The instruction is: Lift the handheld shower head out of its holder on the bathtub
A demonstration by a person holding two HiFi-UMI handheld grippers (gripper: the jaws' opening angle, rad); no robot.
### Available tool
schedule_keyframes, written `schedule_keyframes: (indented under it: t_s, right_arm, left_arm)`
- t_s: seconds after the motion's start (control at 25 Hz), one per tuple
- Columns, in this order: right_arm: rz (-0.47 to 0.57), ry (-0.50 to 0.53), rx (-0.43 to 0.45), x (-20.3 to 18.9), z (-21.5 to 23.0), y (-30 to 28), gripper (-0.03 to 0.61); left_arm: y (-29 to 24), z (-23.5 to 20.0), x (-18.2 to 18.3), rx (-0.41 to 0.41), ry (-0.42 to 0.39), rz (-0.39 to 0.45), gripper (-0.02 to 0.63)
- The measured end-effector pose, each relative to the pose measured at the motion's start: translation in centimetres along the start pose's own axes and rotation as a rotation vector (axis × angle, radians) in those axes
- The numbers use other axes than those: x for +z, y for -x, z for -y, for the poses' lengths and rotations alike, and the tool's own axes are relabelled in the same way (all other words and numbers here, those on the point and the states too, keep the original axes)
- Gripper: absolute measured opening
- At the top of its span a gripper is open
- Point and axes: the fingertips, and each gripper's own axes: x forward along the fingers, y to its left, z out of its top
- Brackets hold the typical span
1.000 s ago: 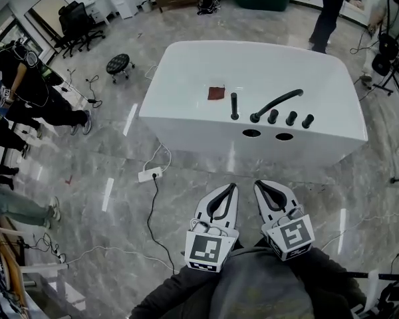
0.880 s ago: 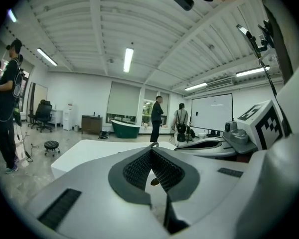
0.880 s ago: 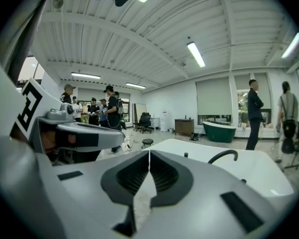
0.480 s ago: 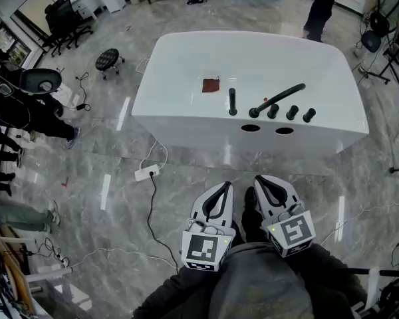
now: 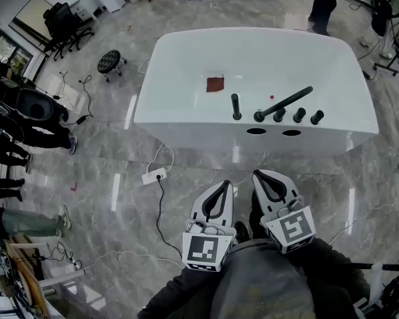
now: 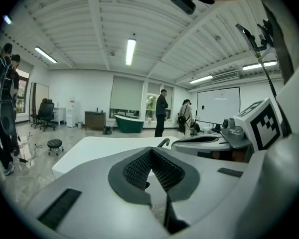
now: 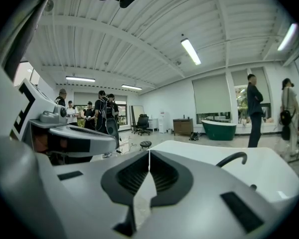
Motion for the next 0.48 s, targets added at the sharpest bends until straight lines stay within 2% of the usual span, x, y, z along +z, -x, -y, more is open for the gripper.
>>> schedule_keyframes:
  t_s: [0.48]
  right_arm:
    - [-0.016,-0.041,-0.009,-0.2,6.5,-4.0,0.005]
  left_arm:
    - [-7.2,-0.6,0.4,-0.01,-0.017,-0.056,0.003]
